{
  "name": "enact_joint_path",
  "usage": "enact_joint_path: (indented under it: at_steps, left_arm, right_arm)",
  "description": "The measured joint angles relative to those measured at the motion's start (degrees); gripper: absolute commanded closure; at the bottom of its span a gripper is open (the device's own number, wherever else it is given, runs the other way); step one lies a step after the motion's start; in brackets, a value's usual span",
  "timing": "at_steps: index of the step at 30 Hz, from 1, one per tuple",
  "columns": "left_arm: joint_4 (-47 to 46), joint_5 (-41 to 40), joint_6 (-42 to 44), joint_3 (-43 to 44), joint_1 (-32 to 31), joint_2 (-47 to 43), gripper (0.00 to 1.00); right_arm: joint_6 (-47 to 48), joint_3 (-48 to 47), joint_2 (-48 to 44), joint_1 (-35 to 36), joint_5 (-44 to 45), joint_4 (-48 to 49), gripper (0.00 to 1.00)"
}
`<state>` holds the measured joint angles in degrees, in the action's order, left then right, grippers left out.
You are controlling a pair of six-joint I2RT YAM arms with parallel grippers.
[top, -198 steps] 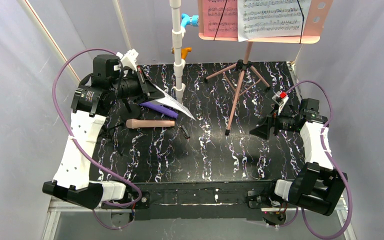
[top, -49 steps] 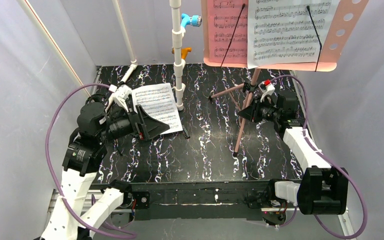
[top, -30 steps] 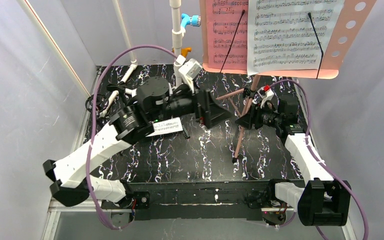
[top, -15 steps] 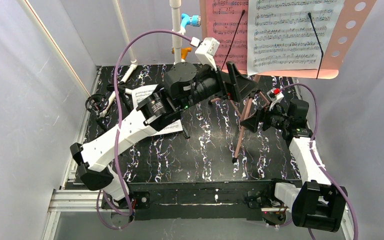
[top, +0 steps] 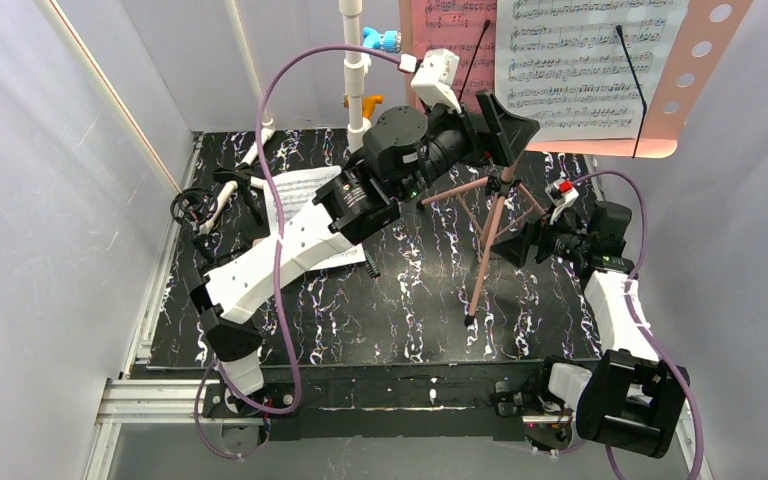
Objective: Pack up the instrument practice props
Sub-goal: Pick up the sheet music from the music stand.
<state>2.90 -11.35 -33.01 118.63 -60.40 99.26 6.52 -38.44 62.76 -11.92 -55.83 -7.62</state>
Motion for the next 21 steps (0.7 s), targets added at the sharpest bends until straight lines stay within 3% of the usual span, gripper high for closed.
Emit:
enact_joint_path:
  at_steps: [4, 6, 8, 9, 11, 15, 19, 21]
  left_arm:
    - [-0.37, -0.33, -0.11, 3.28, 0.00, 3.32, 0.42]
    - [-0.59, -0.22, -0.44, 3.48, 0.00, 3.91, 0.71]
    - [-1.20, 0.28, -0.98, 4.87, 0.00, 4.52, 0.86]
    - [-1.81, 0.63, -1.18, 5.05, 0.00, 4.52, 0.89]
    - [-2.78, 1.27, -1.25, 5.27, 0.02, 4.52, 0.90]
    - [-3.72, 2.25, -1.36, 6.49, 0.00, 4.59, 0.74]
    - [-4.44, 2.25, -1.33, 7.80, 0.00, 4.90, 0.74]
    - [-4.70, 2.21, -1.09, 8.63, 0.00, 5.55, 0.79]
  right_arm:
    - [0.17, 0.00, -1.57, -0.81, -0.68, 0.00, 0.02]
    - [0.24, 0.00, -1.97, -0.90, -1.07, 0.00, 0.02]
    - [0.46, 0.00, -2.32, -1.25, -1.27, -0.02, 0.02]
    - [0.50, 0.02, -2.45, -1.27, -1.29, -0.02, 0.02]
    - [0.68, 0.11, -2.89, -1.44, -1.31, -0.04, 0.01]
    - [0.98, 0.39, -3.30, -1.62, -1.33, -0.04, 0.02]
    - [1.05, 0.68, -3.30, -1.64, -1.33, -0.13, 0.02]
    - [1.09, 0.74, -3.32, -1.73, -1.33, -0.20, 0.02]
